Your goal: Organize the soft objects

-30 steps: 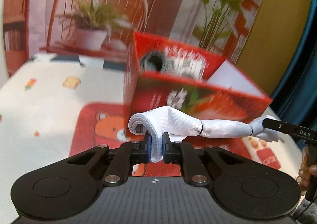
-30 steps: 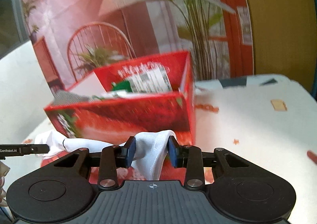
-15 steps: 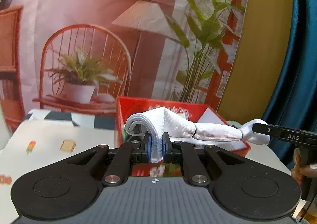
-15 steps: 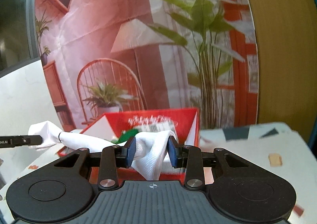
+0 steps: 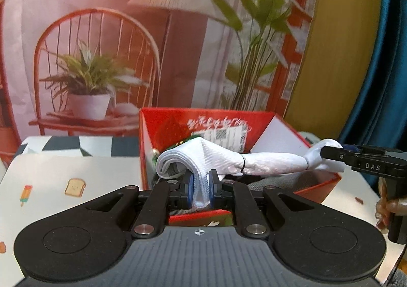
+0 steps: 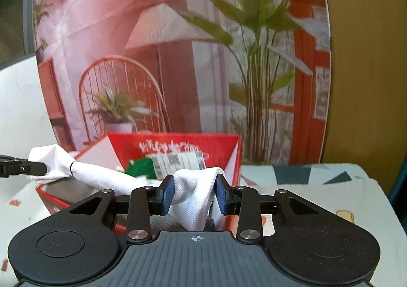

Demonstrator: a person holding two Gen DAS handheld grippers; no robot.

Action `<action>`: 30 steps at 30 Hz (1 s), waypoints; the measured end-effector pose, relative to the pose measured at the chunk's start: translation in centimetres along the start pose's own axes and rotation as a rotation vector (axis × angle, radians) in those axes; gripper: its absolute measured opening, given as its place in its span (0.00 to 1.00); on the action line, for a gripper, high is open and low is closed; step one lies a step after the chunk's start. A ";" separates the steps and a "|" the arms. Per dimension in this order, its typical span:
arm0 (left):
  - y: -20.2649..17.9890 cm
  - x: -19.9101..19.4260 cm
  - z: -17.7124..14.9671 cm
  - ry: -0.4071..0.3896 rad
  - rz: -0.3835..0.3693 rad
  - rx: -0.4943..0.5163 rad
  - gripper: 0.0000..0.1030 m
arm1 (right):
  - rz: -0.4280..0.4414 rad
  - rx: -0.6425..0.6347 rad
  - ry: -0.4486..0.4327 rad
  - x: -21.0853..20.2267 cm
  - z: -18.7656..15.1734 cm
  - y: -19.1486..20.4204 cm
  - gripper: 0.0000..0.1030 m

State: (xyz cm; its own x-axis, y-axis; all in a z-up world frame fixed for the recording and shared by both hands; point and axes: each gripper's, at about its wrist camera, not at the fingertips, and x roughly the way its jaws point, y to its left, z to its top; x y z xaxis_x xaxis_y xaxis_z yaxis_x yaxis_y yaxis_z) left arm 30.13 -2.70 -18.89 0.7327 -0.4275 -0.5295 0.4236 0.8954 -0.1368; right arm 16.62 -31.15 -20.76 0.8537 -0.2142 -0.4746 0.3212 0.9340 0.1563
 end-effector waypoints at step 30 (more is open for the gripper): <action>-4.1 -11.3 4.8 -0.174 0.143 -0.082 1.00 | -0.043 0.016 -0.143 -9.6 5.9 4.2 1.00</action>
State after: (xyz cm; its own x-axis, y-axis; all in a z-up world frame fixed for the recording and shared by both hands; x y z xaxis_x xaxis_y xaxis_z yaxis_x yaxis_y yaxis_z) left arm 22.65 -2.14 -8.29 0.8658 -0.3040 -0.3974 0.2692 0.9525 -0.1424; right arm 12.17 -26.87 -10.40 0.8884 -0.2932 -0.3532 0.3640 0.9188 0.1529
